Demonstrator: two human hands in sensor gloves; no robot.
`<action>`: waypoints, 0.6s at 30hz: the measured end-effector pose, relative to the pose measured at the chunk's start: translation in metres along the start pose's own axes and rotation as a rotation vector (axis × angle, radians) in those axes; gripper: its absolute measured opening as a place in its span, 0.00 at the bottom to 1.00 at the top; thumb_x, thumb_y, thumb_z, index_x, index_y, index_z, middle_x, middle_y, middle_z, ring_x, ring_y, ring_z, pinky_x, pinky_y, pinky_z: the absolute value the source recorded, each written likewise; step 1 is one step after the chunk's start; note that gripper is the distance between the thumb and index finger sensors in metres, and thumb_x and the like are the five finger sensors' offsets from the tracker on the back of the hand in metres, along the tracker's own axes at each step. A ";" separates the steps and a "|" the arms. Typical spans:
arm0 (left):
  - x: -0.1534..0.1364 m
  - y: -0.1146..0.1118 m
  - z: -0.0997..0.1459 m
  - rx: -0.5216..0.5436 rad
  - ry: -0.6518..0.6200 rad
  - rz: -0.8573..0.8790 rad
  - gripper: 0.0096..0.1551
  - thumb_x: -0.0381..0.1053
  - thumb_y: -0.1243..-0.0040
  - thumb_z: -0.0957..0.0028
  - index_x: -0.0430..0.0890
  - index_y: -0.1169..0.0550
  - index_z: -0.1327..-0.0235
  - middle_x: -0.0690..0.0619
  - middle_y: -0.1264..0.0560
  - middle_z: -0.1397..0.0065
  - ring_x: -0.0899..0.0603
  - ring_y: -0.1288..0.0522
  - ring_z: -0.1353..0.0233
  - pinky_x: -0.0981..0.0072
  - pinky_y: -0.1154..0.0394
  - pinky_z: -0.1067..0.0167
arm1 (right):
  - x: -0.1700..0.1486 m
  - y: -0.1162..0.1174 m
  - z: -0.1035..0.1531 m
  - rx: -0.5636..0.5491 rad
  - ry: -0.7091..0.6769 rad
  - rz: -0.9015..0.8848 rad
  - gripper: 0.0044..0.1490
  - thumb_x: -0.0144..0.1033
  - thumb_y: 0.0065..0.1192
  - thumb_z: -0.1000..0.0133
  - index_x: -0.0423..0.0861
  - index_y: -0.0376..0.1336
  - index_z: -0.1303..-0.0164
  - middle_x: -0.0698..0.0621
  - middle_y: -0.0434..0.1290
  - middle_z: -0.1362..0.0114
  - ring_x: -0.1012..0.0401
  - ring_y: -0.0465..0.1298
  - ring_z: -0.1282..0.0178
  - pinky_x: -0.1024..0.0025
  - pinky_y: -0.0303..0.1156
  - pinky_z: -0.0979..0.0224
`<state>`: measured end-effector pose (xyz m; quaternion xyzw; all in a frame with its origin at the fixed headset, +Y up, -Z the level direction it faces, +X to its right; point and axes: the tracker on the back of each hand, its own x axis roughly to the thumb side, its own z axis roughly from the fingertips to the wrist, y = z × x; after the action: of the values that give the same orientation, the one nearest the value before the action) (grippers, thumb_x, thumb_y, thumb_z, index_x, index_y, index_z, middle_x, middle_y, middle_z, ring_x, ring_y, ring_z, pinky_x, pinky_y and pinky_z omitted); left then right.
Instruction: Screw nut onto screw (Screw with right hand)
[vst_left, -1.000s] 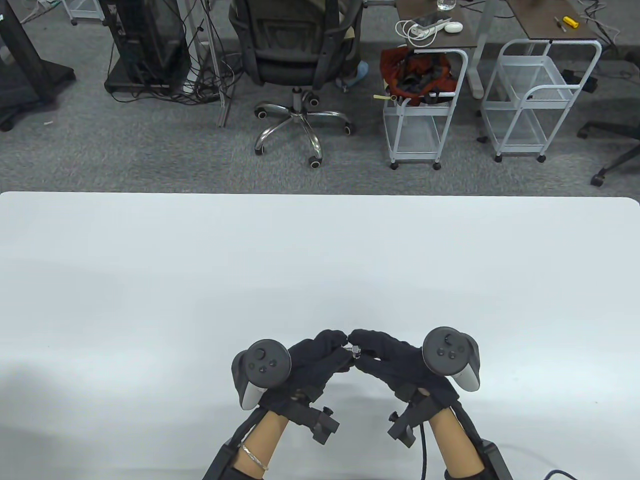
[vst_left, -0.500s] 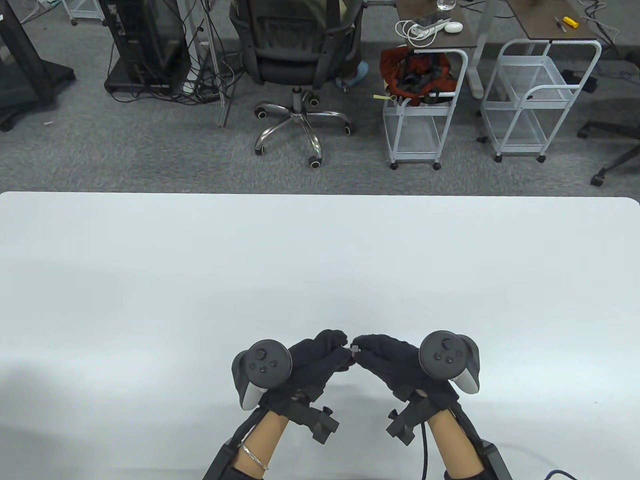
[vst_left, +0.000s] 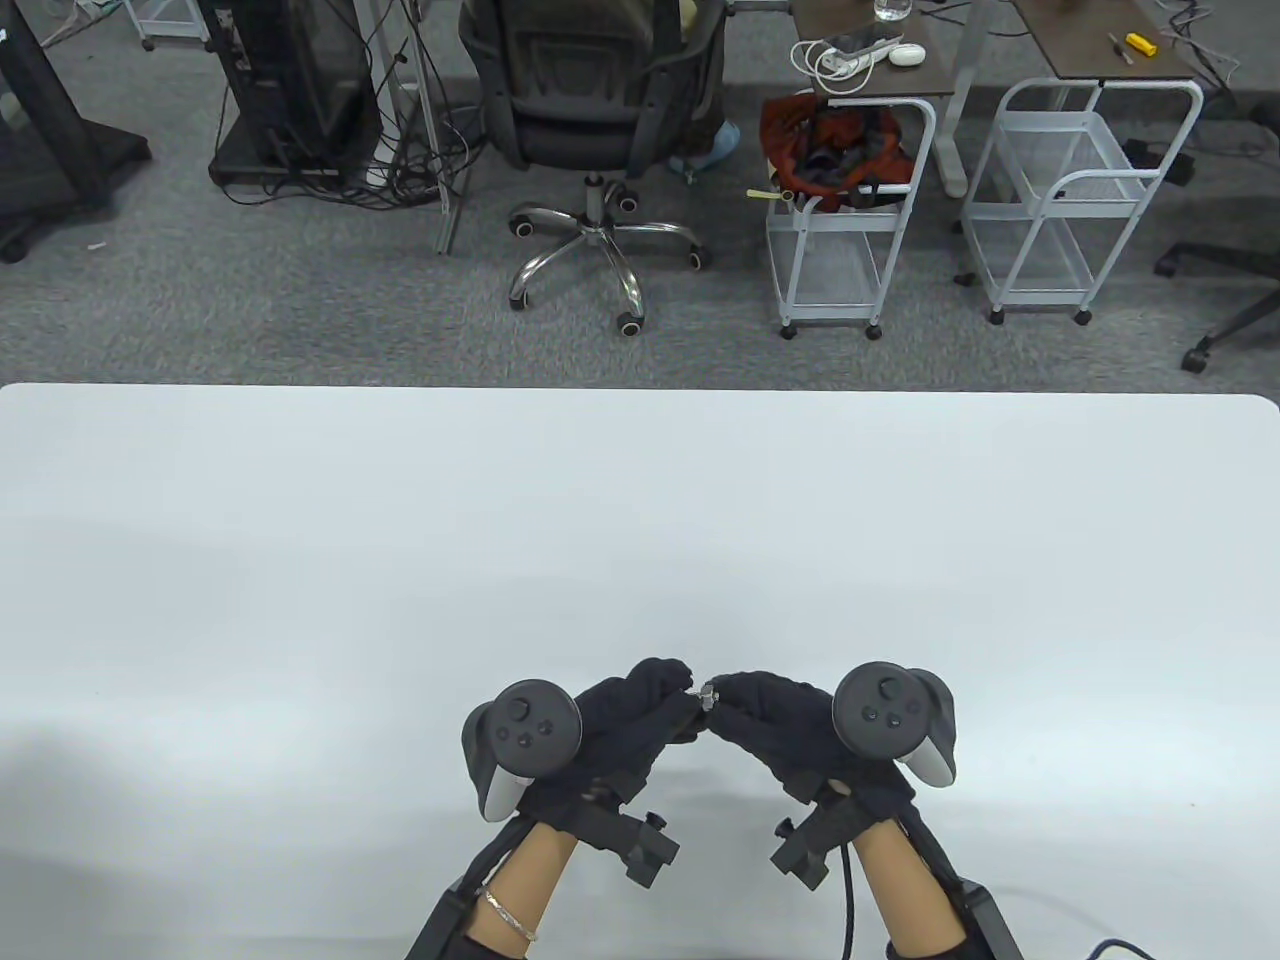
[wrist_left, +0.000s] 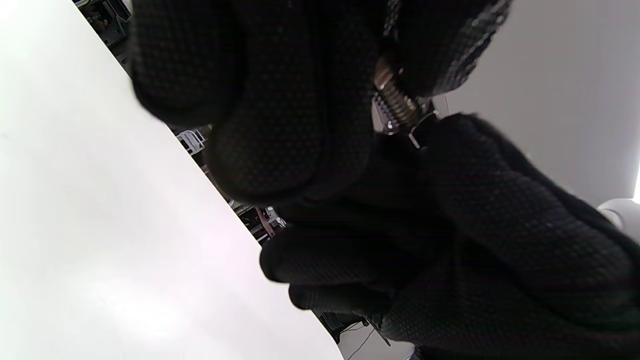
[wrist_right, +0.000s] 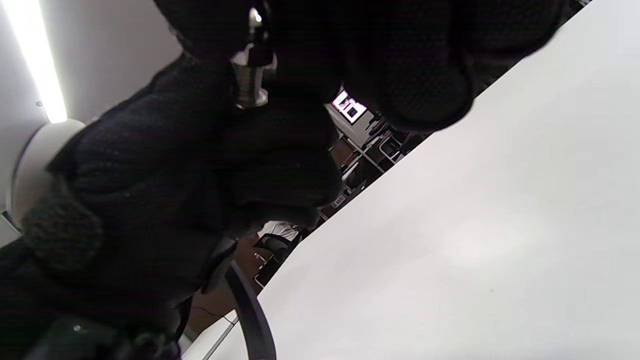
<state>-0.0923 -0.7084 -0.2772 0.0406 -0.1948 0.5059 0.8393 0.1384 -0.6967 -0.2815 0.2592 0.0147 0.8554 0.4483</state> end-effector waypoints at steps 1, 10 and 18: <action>-0.001 0.000 0.000 -0.004 0.001 0.003 0.26 0.55 0.43 0.45 0.37 0.21 0.45 0.51 0.08 0.57 0.50 0.09 0.58 0.62 0.15 0.54 | 0.000 0.001 0.000 0.003 -0.006 -0.033 0.31 0.42 0.60 0.38 0.32 0.69 0.35 0.28 0.72 0.32 0.40 0.79 0.40 0.38 0.67 0.38; 0.001 -0.001 0.000 -0.009 -0.011 -0.003 0.26 0.55 0.42 0.45 0.38 0.21 0.45 0.51 0.08 0.57 0.50 0.09 0.58 0.62 0.15 0.55 | -0.001 0.001 0.001 -0.016 0.004 -0.083 0.33 0.42 0.59 0.38 0.31 0.67 0.33 0.27 0.71 0.32 0.39 0.79 0.40 0.38 0.68 0.38; 0.001 -0.001 0.000 -0.014 -0.011 -0.009 0.26 0.55 0.42 0.46 0.38 0.20 0.45 0.51 0.08 0.57 0.50 0.09 0.58 0.62 0.15 0.55 | -0.001 0.000 0.000 -0.017 0.015 -0.056 0.31 0.44 0.57 0.37 0.32 0.71 0.40 0.29 0.76 0.37 0.42 0.81 0.45 0.40 0.70 0.40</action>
<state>-0.0908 -0.7083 -0.2766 0.0383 -0.2027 0.5007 0.8407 0.1395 -0.6974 -0.2819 0.2485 0.0178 0.8445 0.4741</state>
